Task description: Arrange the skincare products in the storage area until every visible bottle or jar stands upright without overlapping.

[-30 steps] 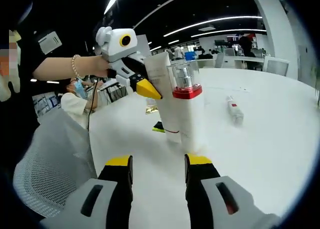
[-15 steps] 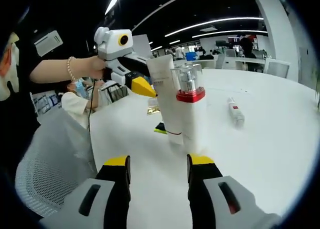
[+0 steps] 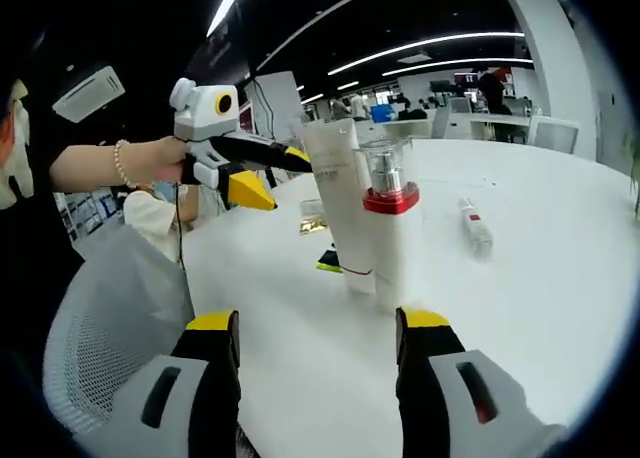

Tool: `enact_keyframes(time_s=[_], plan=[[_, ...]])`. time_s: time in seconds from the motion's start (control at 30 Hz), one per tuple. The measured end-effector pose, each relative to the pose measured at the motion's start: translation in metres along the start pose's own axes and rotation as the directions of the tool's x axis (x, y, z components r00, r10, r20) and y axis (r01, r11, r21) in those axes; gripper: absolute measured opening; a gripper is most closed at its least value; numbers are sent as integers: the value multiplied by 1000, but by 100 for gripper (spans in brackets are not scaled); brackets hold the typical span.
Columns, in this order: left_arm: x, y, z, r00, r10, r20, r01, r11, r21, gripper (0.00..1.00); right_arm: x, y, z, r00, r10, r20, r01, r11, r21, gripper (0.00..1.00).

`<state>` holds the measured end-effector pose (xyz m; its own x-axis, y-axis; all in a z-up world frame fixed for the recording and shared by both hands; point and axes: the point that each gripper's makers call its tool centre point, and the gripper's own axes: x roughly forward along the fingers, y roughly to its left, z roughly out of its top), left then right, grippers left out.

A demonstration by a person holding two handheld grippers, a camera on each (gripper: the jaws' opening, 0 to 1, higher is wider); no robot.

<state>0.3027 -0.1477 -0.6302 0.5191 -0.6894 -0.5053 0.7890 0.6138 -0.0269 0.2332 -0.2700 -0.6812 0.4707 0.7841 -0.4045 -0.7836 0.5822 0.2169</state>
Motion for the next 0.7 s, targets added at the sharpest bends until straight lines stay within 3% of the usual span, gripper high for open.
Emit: enact_keyframes(time_s=[0.17,0.23,0.33,0.57,0.7], plan=[[-23,8,-16,999,47,3,-46,996,-78,74,-1,7,4,1000,-14,1,14,1000,0,70],[-33,9,-24,998,57,-4,-57,986,-156,75,0,7,5,999,-32,0,32,999,5,72],[-44,13,-32,998,64,9,-61,976,-208,78,2,8,6,998,-56,-5,56,998,8,76],[-71,17,-58,996,84,-1,-81,957,-277,90,-3,16,17,990,-140,8,140,989,39,86],[-93,16,-65,994,107,16,-97,948,-303,94,-6,19,19,982,-190,15,189,980,68,88]])
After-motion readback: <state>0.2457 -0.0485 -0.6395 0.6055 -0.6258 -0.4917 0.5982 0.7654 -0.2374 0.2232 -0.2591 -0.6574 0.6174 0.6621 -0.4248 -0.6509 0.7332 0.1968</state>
